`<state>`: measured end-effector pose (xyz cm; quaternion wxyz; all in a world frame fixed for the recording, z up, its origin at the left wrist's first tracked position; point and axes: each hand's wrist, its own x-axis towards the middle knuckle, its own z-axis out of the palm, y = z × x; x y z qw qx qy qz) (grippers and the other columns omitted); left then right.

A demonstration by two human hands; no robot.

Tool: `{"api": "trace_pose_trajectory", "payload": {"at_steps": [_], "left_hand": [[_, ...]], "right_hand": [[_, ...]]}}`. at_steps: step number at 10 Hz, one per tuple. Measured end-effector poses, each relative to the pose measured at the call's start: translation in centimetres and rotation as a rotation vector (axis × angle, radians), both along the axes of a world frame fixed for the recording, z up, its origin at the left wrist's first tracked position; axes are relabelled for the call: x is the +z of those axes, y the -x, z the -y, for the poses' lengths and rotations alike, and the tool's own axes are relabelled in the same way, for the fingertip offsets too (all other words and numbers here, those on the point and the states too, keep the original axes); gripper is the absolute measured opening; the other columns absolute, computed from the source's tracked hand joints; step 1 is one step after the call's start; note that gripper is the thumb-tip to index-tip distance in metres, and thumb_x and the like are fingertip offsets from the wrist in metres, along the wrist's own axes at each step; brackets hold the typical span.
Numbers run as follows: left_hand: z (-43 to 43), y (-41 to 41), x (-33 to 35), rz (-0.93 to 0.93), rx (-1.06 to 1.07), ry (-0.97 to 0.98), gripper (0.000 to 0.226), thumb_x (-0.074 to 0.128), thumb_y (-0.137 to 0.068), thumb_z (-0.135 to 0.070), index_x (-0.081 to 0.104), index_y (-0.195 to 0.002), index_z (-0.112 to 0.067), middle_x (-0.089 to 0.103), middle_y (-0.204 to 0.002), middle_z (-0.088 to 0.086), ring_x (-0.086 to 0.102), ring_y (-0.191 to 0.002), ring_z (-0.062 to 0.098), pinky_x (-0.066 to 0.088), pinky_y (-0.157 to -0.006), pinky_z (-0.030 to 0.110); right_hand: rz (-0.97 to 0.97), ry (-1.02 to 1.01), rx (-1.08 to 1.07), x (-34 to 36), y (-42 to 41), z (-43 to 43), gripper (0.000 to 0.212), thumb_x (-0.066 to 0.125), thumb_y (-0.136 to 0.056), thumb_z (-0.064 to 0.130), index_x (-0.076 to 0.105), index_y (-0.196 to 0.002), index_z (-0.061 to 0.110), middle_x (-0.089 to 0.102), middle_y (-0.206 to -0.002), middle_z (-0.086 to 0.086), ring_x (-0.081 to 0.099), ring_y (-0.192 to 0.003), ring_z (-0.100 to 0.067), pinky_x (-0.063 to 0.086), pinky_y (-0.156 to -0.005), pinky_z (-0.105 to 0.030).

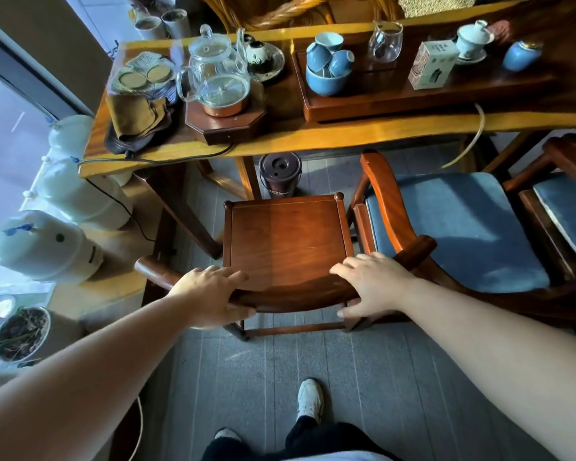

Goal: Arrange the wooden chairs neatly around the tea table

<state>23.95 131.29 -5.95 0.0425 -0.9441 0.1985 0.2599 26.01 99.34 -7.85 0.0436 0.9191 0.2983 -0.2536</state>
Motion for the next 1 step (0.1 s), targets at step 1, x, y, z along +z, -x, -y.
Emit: {"api": "trace_pose_trajectory", "payload": {"at_steps": [1], "left_hand": [[0.87,0.67,1.11,0.094,-0.022,0.029,0.076,0.025,-0.084,-0.075,0.028,-0.144,-0.028,0.047,-0.141,0.000,0.042,-0.128,0.022,0.038,-0.104,0.040]], "right_hand": [[0.020,-0.025,-0.005,0.37,0.35,-0.14,0.097,0.033,-0.072,0.088,0.025,-0.147,0.026,0.040,-0.146,-0.004,0.037,-0.131,-0.026,0.026,-0.109,-0.049]]}}
